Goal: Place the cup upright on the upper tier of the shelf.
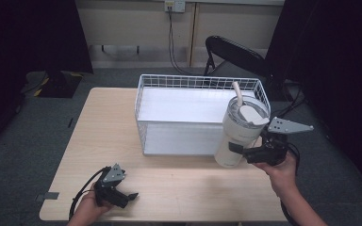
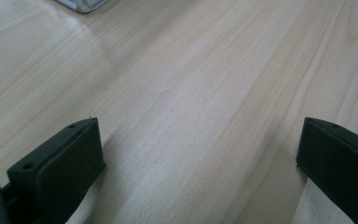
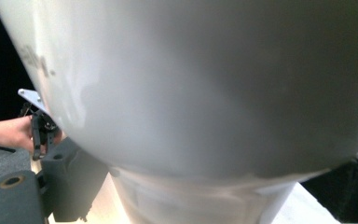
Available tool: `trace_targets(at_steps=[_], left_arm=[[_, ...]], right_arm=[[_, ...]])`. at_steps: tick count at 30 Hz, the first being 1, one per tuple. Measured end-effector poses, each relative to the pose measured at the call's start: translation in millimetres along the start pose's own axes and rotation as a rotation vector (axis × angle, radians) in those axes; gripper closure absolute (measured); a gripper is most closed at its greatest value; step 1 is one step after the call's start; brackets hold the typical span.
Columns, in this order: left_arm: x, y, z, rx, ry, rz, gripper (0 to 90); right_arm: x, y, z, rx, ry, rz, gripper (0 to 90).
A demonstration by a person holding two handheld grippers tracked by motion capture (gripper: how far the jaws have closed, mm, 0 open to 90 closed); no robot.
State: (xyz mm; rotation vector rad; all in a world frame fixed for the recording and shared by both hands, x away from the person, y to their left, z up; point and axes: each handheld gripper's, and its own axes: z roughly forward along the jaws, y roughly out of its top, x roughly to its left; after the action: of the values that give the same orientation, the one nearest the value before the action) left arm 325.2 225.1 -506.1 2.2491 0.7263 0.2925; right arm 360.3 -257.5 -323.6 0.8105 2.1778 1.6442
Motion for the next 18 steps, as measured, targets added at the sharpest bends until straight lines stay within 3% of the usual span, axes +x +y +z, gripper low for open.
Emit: trace_targets(at_steps=[18], left_arm=[[0.0, 0.0, 0.0, 0.000, 0.000, -0.001, 0.0]], right_arm=[[-2.6, 40.6, 4.0, 0.006, 0.003, 0.012, 10.2]])
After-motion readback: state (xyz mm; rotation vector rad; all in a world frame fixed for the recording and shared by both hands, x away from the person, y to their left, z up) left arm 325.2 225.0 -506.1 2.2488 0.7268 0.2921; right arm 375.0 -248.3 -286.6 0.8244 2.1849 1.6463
